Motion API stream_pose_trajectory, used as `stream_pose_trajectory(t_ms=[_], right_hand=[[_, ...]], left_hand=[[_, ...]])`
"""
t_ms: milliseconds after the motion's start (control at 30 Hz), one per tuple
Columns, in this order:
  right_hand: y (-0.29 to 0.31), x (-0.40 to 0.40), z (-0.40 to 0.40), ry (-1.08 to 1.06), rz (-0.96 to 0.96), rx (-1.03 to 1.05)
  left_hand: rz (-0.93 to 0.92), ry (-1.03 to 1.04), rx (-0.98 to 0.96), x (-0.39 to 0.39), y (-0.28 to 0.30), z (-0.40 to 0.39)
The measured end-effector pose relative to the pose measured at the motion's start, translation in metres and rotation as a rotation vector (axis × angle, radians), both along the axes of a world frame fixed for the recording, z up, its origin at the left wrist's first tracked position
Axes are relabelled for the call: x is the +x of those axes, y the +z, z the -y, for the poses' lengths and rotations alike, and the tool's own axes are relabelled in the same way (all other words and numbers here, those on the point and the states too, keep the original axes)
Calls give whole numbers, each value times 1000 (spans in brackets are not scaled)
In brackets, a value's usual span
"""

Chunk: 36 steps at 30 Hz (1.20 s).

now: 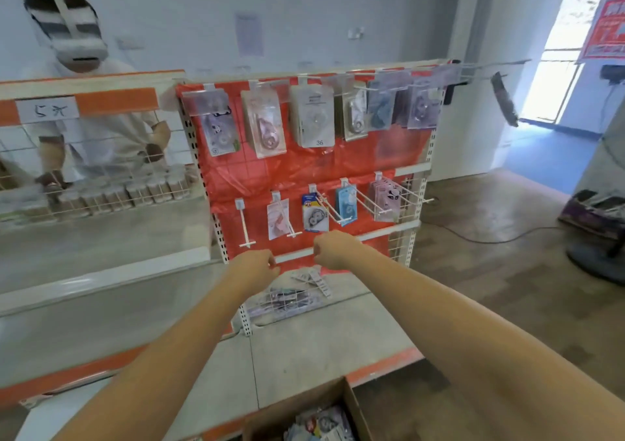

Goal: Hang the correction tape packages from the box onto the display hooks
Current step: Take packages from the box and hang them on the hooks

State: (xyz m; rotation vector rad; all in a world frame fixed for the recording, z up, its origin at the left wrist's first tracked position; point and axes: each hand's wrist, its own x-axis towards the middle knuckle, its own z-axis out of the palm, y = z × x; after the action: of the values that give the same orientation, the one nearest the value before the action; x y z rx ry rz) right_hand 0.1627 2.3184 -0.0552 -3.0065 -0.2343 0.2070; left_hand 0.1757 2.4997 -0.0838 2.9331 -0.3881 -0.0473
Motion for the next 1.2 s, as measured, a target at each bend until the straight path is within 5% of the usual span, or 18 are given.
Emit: stream_pose_trajectory(t_ms=[300,633,1200], right_hand=[[-94,8,23,41,-168,-20],[-266,25,42,111,-424,-23],[-647,40,31,95,-689,-120]], left_hand=[[-134,-8,-2,3,-100,18],[-354,108,50,-7,-264,9],[-725,110,179,-1,-675,-45]])
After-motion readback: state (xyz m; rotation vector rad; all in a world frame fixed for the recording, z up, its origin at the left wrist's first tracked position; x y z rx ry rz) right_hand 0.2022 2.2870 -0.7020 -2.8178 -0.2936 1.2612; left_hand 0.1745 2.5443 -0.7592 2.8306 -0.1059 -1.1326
